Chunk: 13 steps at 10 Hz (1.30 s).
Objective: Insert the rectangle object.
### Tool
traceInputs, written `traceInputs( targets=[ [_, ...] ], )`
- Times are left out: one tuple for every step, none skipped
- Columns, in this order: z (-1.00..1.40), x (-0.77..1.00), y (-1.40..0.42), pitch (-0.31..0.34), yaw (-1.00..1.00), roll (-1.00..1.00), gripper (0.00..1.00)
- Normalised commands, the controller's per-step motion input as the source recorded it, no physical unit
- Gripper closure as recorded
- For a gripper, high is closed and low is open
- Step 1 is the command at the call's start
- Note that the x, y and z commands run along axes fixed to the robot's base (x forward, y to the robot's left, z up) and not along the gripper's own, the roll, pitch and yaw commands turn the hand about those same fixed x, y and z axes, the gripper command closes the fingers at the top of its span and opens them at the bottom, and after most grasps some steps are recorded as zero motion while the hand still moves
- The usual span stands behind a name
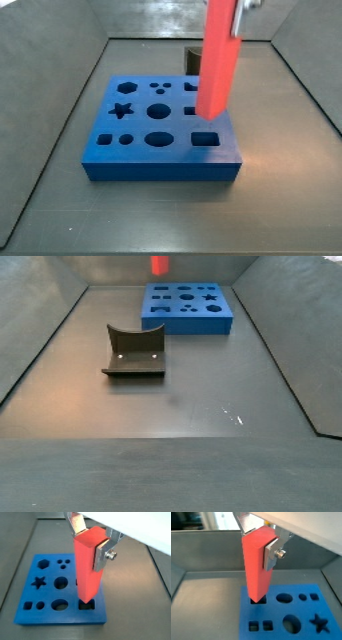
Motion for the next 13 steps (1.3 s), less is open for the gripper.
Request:
traceInputs(
  targets=[
    [-0.37, 0.0, -0.05, 0.0, -1.0, 0.0, 1.0],
    [-0.39, 0.0, -0.04, 0.0, -1.0, 0.0, 1.0],
    [-0.38, 0.0, -0.01, 0.0, -1.0, 0.0, 1.0],
    [-0.31, 0.0, 0.0, 0.0, -1.0, 0.02, 1.0],
    [-0.26, -0.01, 0.0, 0.0, -1.0, 0.05, 1.0],
    [-0.25, -0.01, 0.0, 0.0, -1.0, 0.07, 1.0],
    [-0.24, -0.02, 0.0, 0.001, -1.0, 0.07, 1.0],
    [-0.13, -0.04, 0.0, 0.04, -1.0, 0.08, 1.0],
    [0.0, 0.0, -0.05, 0.064, -0.89, 0.06, 1.0],
    [0.0, 0.27, -0.41, 0.09, -0.45, 0.14, 1.0],
    [0.0, 0.23, -0.41, 0.071, -0.32, 0.13, 1.0],
    [0.0, 0.03, -0.18, 0.0, -0.08, 0.06, 1.0],
    [-0.04, 0.0, -0.02, 0.0, 0.0, 0.01, 1.0]
  ],
)
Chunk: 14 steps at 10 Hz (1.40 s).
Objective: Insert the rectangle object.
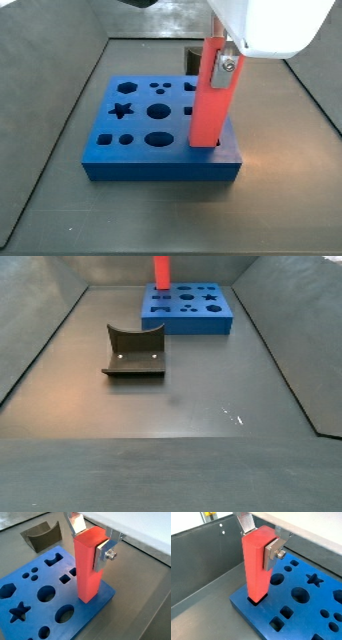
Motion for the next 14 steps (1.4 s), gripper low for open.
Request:
traceInputs(
  targets=[
    [-0.21, 0.08, 0.0, 0.0, 0.0, 0.04, 1.0],
    [-0.26, 0.01, 0.05, 0.0, 0.0, 0.08, 1.0],
    [-0.29, 0.09, 0.06, 0.0, 0.0, 0.06, 1.0],
    [-0.33, 0.21, 0.0, 0.0, 0.0, 0.02, 1.0],
    [-0.32, 0.23, 0.0, 0.0, -0.04, 0.0, 1.0],
    [-0.35, 0.17, 0.0, 0.0, -0.11, 0.0, 1.0],
    [-0.34, 0.24, 0.0, 0.0, -0.14, 0.0, 1.0],
    [-0.34, 0.15, 0.0, 0.0, -0.13, 0.0, 1.0],
    [-0.34, 0.03, 0.0, 0.0, -0.11, 0.0, 1.0],
    [-0.31, 0.0, 0.0, 0.0, -0.03, 0.02, 1.0],
    [-0.31, -0.06, 0.0, -0.003, 0.0, 0.03, 1.0],
    [-0.32, -0.08, 0.0, -0.014, 0.0, 0.04, 1.0],
    [-0.31, -0.07, 0.0, -0.019, 0.0, 0.04, 1.0],
    [-0.41, 0.0, 0.0, 0.0, -0.01, 0.0, 1.0]
  ],
)
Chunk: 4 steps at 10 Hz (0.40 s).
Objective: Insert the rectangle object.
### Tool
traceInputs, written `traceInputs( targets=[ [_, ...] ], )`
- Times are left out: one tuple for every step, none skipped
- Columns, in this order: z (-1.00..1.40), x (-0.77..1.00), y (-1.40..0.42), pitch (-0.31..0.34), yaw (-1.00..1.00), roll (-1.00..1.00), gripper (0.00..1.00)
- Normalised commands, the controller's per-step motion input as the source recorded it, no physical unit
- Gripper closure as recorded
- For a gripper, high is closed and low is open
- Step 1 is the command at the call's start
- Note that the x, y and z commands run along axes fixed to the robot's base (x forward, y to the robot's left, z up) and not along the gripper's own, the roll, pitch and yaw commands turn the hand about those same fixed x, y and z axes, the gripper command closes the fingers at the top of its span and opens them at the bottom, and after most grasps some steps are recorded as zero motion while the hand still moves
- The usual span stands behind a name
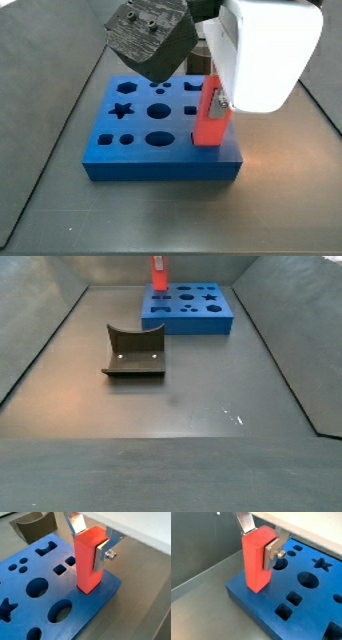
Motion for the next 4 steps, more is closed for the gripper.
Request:
traceInputs(
  targets=[
    [-0.31, -0.05, 0.0, 0.0, -0.05, 0.01, 1.0],
    [-0.11, -0.04, 0.0, -0.013, 0.0, -0.06, 1.0],
    [0.0, 0.0, 0.02, 0.0, 0.0, -0.04, 1.0],
    [0.0, 0.0, 0.0, 0.0, 0.0, 0.0, 1.0]
  ],
)
